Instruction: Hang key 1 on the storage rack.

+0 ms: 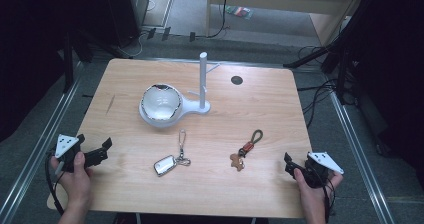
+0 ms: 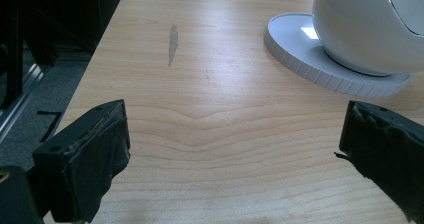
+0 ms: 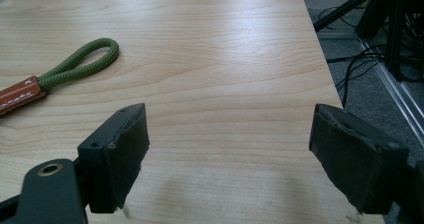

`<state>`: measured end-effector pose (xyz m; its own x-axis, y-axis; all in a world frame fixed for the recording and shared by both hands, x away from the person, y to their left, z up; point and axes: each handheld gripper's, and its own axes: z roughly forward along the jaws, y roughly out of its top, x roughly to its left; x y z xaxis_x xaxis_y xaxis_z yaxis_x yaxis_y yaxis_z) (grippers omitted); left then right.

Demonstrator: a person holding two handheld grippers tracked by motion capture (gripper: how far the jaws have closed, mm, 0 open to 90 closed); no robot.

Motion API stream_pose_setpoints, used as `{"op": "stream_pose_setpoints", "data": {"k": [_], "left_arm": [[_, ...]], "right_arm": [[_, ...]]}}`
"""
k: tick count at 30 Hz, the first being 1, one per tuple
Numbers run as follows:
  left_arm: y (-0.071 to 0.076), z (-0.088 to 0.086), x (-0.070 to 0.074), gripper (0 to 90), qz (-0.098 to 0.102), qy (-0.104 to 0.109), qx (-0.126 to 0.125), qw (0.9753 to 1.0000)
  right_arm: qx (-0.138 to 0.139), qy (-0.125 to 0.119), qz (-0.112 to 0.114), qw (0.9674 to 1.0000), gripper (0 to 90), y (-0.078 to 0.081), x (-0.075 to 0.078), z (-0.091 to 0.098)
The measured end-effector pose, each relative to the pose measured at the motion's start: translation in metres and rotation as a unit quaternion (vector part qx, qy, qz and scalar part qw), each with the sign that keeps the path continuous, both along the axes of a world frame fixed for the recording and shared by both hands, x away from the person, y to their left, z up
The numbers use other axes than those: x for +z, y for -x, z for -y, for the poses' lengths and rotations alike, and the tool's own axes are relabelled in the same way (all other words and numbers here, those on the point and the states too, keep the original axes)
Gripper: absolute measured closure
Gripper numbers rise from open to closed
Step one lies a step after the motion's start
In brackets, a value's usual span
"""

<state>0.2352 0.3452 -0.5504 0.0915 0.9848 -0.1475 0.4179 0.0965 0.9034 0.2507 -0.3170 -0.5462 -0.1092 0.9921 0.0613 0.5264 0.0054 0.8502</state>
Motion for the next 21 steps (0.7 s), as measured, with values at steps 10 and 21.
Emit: {"op": "stream_pose_setpoints", "data": {"k": [10,21], "left_arm": [[0.001,-0.001,0.000,0.1,0.004,0.008,-0.001,1.0000],[0.001,-0.001,0.000,0.1,0.002,0.004,-0.002,1.0000]], "right_arm": [[0.015,0.040,-0.006,0.9991,16.7,0.002,0.007,-0.016],[0.085,0.072,-0.049,0.9925,19.0,-0.003,0.022,-0.042]]}}
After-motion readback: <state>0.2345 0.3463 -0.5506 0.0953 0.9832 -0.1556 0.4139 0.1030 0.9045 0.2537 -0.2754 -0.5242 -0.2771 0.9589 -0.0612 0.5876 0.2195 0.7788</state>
